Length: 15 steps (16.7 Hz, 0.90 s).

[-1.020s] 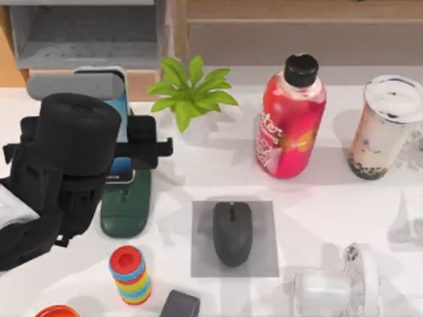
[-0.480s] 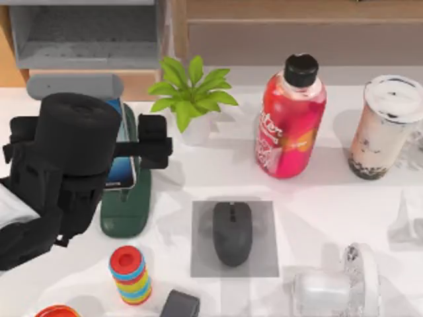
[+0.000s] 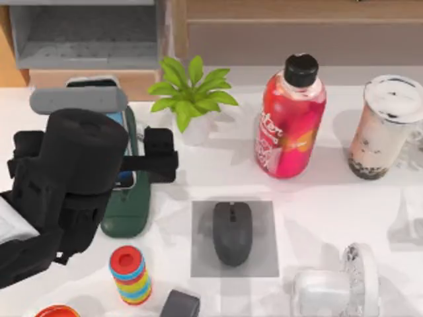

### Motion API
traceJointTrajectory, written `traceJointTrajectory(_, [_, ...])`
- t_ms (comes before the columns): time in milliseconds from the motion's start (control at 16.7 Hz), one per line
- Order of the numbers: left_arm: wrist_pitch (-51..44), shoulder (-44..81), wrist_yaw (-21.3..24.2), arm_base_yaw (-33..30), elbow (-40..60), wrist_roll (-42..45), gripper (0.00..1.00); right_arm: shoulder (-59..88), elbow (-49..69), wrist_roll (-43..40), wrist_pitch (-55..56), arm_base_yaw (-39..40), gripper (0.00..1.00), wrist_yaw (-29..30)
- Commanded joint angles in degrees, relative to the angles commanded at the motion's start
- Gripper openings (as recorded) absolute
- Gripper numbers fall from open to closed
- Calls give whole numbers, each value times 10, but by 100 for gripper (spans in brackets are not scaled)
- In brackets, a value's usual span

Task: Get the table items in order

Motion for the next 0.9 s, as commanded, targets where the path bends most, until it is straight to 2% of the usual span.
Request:
traceJointTrajectory(300, [-24,-36,-31,-15,-15,0,100,0,0,0,0,0,100,0])
traceJointTrajectory(600, [-24,-35,-31,-12,-13,1,100,0,0,0,0,0,100,0])
traceJointTrajectory(900, [-17,-118,16,39,-51,29,100,0,0,0,0,0,100,0])
